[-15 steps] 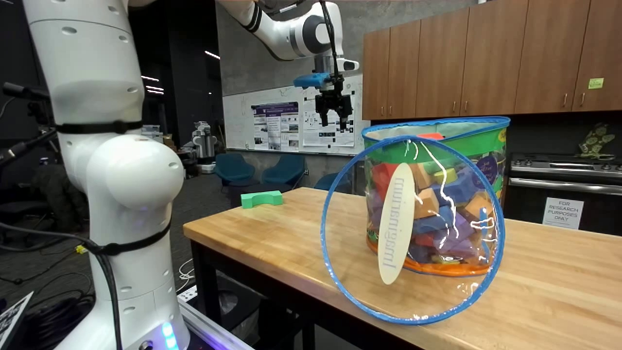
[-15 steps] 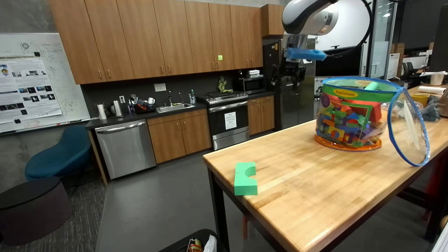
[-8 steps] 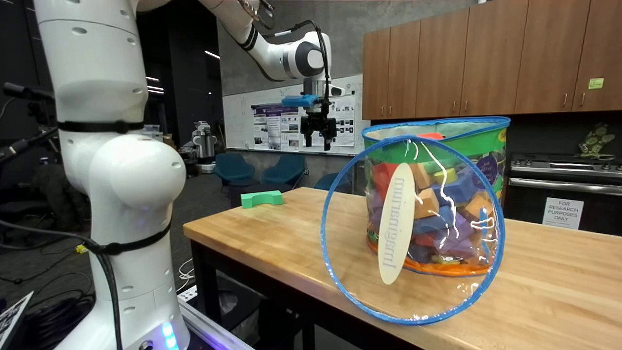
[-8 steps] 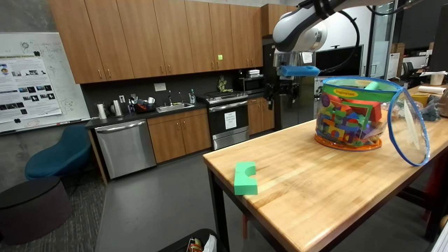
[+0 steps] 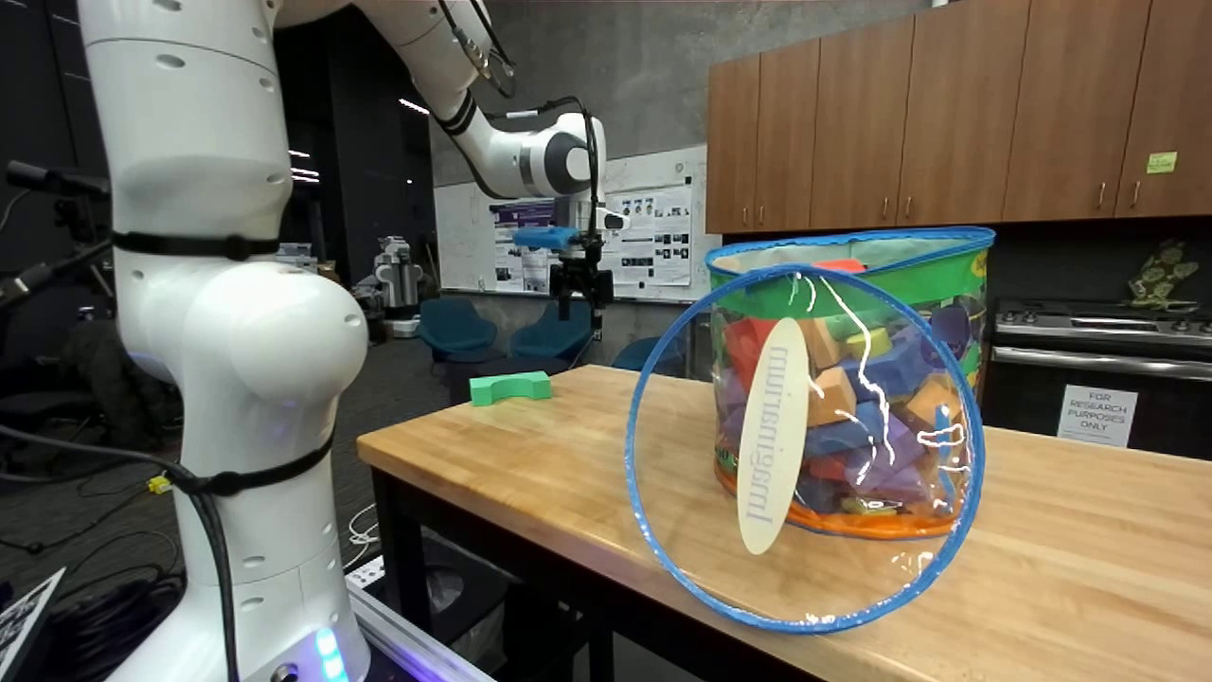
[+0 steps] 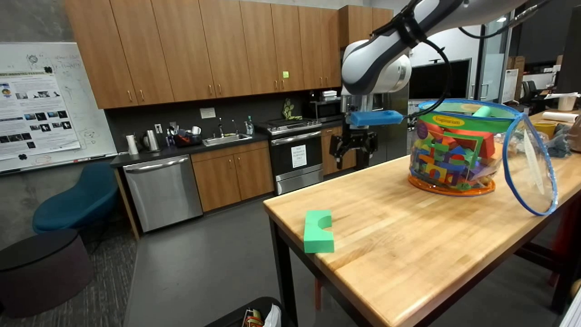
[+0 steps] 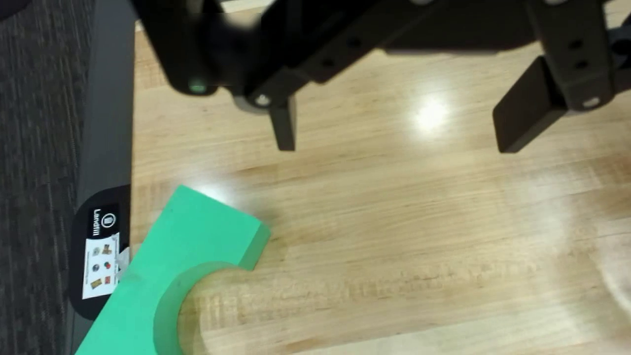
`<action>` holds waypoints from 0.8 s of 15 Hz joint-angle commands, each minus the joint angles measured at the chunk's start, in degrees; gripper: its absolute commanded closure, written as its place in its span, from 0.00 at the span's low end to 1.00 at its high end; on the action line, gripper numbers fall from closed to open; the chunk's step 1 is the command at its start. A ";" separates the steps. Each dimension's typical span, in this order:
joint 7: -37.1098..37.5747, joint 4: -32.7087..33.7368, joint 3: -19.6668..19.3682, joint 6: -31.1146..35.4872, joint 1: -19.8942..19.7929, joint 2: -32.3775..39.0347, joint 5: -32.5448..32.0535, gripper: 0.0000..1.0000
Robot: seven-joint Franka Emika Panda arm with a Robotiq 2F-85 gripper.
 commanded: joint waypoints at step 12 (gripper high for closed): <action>29.51 5.99 4.84 4.85 9.42 11.96 -0.79 0.00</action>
